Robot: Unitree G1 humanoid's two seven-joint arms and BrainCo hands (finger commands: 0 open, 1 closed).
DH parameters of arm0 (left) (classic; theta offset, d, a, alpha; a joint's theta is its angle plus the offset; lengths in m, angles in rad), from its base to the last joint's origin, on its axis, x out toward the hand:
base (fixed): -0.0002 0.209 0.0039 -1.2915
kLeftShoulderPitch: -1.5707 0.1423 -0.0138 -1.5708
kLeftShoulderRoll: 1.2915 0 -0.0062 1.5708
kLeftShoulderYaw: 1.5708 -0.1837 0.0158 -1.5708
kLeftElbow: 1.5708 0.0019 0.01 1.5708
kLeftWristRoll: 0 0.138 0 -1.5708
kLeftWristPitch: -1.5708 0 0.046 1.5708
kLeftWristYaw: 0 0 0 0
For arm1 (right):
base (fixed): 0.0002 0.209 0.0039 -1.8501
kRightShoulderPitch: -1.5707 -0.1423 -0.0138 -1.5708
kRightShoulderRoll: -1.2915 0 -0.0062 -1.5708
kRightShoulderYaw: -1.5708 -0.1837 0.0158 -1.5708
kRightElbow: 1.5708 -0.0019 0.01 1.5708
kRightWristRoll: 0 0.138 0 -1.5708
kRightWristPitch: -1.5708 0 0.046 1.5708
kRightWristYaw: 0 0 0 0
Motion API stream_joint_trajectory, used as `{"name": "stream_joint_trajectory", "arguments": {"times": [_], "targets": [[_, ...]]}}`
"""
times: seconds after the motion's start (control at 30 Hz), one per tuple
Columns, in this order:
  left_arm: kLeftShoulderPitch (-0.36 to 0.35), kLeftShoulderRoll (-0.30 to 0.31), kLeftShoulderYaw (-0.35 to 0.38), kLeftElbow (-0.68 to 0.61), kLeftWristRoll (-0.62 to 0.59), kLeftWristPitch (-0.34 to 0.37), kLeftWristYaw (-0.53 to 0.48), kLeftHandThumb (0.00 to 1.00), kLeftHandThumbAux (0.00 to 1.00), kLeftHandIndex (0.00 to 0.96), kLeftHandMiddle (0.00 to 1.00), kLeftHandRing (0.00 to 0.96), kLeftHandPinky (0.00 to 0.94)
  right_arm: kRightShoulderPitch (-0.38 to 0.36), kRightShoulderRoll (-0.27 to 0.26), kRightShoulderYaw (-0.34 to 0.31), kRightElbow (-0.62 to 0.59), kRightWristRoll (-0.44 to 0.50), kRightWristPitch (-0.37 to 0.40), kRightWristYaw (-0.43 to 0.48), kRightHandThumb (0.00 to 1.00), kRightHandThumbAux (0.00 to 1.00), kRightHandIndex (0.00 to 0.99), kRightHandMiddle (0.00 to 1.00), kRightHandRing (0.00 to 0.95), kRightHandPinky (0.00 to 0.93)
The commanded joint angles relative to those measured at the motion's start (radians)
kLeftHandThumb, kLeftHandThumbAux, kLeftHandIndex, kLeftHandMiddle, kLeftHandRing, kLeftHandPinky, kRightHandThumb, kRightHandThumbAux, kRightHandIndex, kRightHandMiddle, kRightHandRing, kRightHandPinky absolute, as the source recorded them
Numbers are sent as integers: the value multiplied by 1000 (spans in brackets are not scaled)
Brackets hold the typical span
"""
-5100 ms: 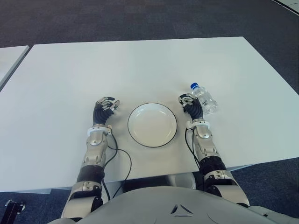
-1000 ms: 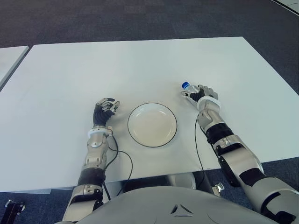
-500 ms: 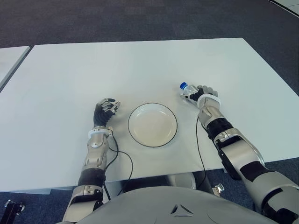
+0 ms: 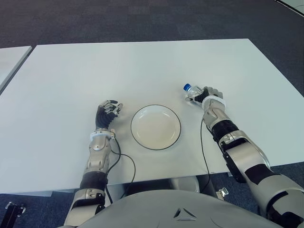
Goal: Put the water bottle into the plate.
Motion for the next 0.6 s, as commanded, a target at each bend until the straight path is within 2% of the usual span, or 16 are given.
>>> {"name": "stream_joint_trajectory", "arguments": {"times": [0.03,0.13,0.2,0.23,0.3,0.37,0.5,0.6], "targets": [[33,-11,6,46,-11,57,8,706,715,433,645,633,627,103,40,-40,25,73,29,-25,529,488,447,200,144,197],[32,-12,10,47,-14,60,10,706,715,433,648,635,631,109,56,-78,15,92,31,-102,540,519,459,218,162,224],[32,-13,12,46,-16,64,13,706,715,433,650,636,626,111,63,-95,19,100,21,-151,635,632,442,250,201,267],[33,-13,11,43,-13,64,14,706,715,433,651,636,626,110,65,-103,34,105,0,-181,648,647,440,256,208,276],[34,-11,6,39,-7,60,15,707,715,433,655,642,627,111,68,-112,58,114,-40,-227,680,686,436,294,270,366],[36,-9,2,37,-3,56,15,707,715,434,656,646,633,112,70,-118,75,119,-67,-259,691,700,435,416,417,508],[36,-1,-6,38,7,50,13,708,716,434,655,651,641,111,71,-123,94,128,-107,-298,701,713,436,631,656,723],[35,2,-9,33,12,63,12,708,716,434,653,650,643,108,72,-125,110,131,-130,-317,702,717,437,714,738,795]]}}
